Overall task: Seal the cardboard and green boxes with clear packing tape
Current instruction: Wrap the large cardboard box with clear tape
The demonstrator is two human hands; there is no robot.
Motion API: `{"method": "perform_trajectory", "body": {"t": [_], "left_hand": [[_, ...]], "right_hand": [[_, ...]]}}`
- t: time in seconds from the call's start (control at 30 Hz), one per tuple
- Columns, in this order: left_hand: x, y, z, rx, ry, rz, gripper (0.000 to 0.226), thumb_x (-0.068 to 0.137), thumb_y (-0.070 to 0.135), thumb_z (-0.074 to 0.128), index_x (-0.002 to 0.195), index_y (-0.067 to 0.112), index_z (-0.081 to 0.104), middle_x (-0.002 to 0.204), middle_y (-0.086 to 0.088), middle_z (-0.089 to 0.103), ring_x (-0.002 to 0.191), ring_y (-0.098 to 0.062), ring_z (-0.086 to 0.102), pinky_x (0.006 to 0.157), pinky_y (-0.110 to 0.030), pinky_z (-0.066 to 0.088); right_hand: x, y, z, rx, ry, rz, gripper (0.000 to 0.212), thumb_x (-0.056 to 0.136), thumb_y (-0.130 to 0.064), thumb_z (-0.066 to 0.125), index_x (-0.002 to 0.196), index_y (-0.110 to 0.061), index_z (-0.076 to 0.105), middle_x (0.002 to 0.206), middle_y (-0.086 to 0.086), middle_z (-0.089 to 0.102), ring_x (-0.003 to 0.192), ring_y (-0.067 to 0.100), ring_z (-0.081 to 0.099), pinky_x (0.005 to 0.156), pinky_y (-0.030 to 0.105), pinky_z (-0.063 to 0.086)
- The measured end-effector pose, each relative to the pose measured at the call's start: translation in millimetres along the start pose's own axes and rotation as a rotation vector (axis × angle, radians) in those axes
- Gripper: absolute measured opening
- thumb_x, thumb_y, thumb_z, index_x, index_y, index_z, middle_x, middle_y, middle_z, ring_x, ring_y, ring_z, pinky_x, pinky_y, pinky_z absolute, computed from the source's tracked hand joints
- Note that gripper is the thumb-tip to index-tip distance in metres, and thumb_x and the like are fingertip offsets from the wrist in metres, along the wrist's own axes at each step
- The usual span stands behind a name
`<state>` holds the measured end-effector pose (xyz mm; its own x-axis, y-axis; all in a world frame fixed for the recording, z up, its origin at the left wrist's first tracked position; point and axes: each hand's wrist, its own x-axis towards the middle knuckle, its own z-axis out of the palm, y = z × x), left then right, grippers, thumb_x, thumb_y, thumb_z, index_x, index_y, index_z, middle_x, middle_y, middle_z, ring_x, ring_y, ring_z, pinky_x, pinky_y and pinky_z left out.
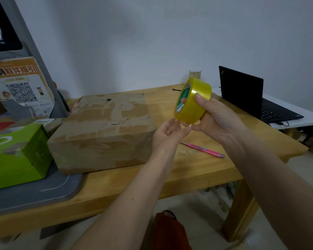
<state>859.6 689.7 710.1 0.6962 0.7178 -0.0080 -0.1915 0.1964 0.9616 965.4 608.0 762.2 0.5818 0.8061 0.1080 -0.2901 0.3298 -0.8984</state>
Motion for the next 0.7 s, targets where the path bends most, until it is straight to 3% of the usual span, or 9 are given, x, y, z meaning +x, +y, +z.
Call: {"method": "perform_trajectory", "body": {"t": [0.1, 0.2, 0.23, 0.37, 0.5, 0.6, 0.7], "left_hand": [[-11.4, -10.5, -5.6, -0.282, 0.086, -0.108, 0.031, 0.083, -0.002, 0.072, 0.113, -0.002, 0.066, 0.099, -0.017, 0.074, 0.093, -0.025, 0.072, 0.091, -0.036, 0.056], [-22.2, -16.7, -12.8, -0.409, 0.189, -0.229, 0.008, 0.087, -0.008, 0.064, 0.094, -0.004, 0.066, 0.076, -0.016, 0.073, 0.073, -0.025, 0.072, 0.076, -0.032, 0.061], [-24.9, -17.9, -14.3, -0.420, 0.182, -0.245, 0.006, 0.088, -0.008, 0.063, 0.092, -0.004, 0.066, 0.073, -0.016, 0.073, 0.069, -0.024, 0.072, 0.072, -0.031, 0.061], [-32.7, -16.6, -11.9, -0.486, 0.190, -0.259, 0.005, 0.088, -0.009, 0.063, 0.091, -0.005, 0.064, 0.075, -0.019, 0.072, 0.065, -0.023, 0.073, 0.068, -0.031, 0.062], [-45.7, -17.7, -3.7, -0.511, 0.233, -0.271, 0.018, 0.085, -0.009, 0.066, 0.102, -0.007, 0.065, 0.088, -0.023, 0.073, 0.071, -0.023, 0.073, 0.068, -0.029, 0.062], [-58.9, -20.7, -2.9, -0.489, 0.206, -0.302, 0.016, 0.084, -0.008, 0.066, 0.100, -0.004, 0.067, 0.088, -0.022, 0.074, 0.074, -0.023, 0.074, 0.068, -0.029, 0.062], [-53.8, -24.3, -11.2, -0.498, 0.249, -0.344, 0.017, 0.084, -0.008, 0.066, 0.101, -0.006, 0.066, 0.086, -0.022, 0.073, 0.071, -0.023, 0.073, 0.064, -0.027, 0.061]], "right_hand": [[-10.8, 17.0, 1.7, 0.007, -0.006, 0.049, 0.050, 0.080, -0.026, 0.064, 0.127, -0.012, 0.057, 0.111, 0.005, 0.071, 0.109, 0.025, 0.063, 0.085, 0.050, 0.053], [-19.8, 22.9, 1.8, -0.089, -0.059, 0.090, 0.057, 0.083, -0.028, 0.062, 0.135, -0.010, 0.052, 0.113, 0.003, 0.070, 0.104, 0.019, 0.066, 0.073, 0.041, 0.055], [-21.2, 23.4, 0.8, -0.107, -0.078, 0.093, 0.055, 0.084, -0.027, 0.061, 0.135, -0.009, 0.053, 0.114, 0.003, 0.070, 0.104, 0.019, 0.067, 0.072, 0.038, 0.055], [-21.0, 26.7, -2.0, -0.101, -0.109, 0.029, 0.044, 0.080, -0.019, 0.064, 0.123, -0.009, 0.059, 0.120, 0.009, 0.068, 0.110, 0.024, 0.064, 0.096, 0.046, 0.049], [-6.1, 35.2, -8.8, -0.087, -0.003, -0.040, 0.044, 0.075, -0.015, 0.066, 0.118, -0.007, 0.060, 0.109, 0.009, 0.072, 0.102, 0.023, 0.067, 0.094, 0.043, 0.051], [14.0, 45.8, -28.4, -0.180, 0.164, -0.104, 0.033, 0.080, 0.002, 0.065, 0.109, -0.011, 0.059, 0.094, 0.002, 0.075, 0.099, 0.021, 0.065, 0.095, 0.039, 0.046], [26.7, 56.3, -37.8, -0.160, 0.167, -0.043, 0.035, 0.086, 0.010, 0.057, 0.114, -0.011, 0.056, 0.095, 0.002, 0.074, 0.100, 0.021, 0.064, 0.097, 0.040, 0.046]]}}
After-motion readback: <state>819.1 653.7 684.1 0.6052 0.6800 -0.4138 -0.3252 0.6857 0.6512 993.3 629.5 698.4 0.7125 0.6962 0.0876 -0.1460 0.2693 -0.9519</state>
